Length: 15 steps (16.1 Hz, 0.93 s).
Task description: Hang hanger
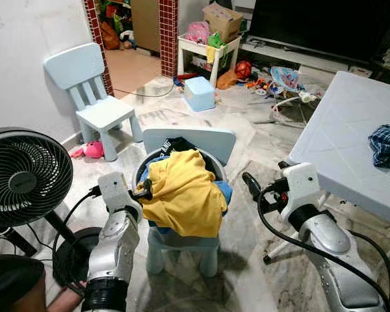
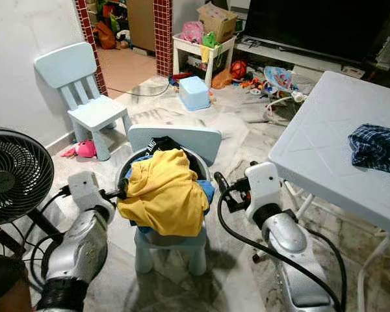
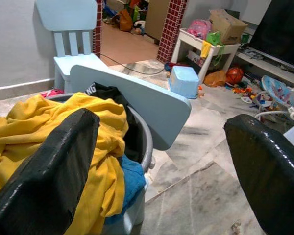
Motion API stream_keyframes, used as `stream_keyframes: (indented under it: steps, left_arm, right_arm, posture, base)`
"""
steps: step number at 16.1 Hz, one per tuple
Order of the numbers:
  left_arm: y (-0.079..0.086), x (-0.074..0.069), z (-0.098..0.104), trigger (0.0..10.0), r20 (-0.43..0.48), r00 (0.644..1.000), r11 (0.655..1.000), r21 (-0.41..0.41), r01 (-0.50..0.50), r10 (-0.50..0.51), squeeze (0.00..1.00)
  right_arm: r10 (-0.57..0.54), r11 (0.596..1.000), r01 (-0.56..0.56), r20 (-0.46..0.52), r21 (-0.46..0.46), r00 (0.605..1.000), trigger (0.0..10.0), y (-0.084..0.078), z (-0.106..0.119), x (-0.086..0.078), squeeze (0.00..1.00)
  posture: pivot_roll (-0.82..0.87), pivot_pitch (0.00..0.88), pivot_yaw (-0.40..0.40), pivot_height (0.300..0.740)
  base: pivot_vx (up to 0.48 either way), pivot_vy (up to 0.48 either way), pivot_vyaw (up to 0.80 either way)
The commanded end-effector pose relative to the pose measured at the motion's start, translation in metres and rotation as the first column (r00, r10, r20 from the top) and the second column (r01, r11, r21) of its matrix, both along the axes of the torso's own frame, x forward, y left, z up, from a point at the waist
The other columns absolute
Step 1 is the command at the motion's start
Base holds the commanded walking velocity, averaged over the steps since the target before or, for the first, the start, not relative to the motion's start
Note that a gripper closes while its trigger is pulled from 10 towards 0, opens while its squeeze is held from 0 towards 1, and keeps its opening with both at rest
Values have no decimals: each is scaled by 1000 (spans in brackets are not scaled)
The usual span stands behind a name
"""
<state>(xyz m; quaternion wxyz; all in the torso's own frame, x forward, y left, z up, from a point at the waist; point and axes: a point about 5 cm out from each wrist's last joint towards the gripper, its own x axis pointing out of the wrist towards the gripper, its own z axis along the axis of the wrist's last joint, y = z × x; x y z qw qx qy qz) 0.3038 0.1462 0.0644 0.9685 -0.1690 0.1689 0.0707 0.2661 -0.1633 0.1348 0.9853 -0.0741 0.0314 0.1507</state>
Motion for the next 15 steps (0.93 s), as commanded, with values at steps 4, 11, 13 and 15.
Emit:
stream_keyframes:
  steps: [4,11,13,15]
  left_arm:
    - [3,9,-5,10000,-46,998,999,8,-38,39,0]
    - [9,13,2,10000,-32,999,997,72,10,-8,0]
    - [9,-5,12,10000,71,992,977,193,92,-107,0]
    - [10,-27,22,10000,176,956,932,321,169,-234,0]
  right_arm:
    - [-33,999,33,-32,-21,999,10000,-14,4,-16,0]
    - [-85,996,85,-32,10,996,10000,-15,10,-12,0]
    - [-105,993,108,-47,53,993,10000,-9,5,-8,0]
    - [-126,985,131,-48,114,991,10000,-6,5,1,0]
  posture:
    - [-270,30,-80,740]
    - [-225,20,-41,740]
    - [-185,0,-31,740]
    - [-133,0,-21,740]
  base:
    - [0,0,0]
    - [0,0,0]
    - [0,0,0]
    - [0,0,0]
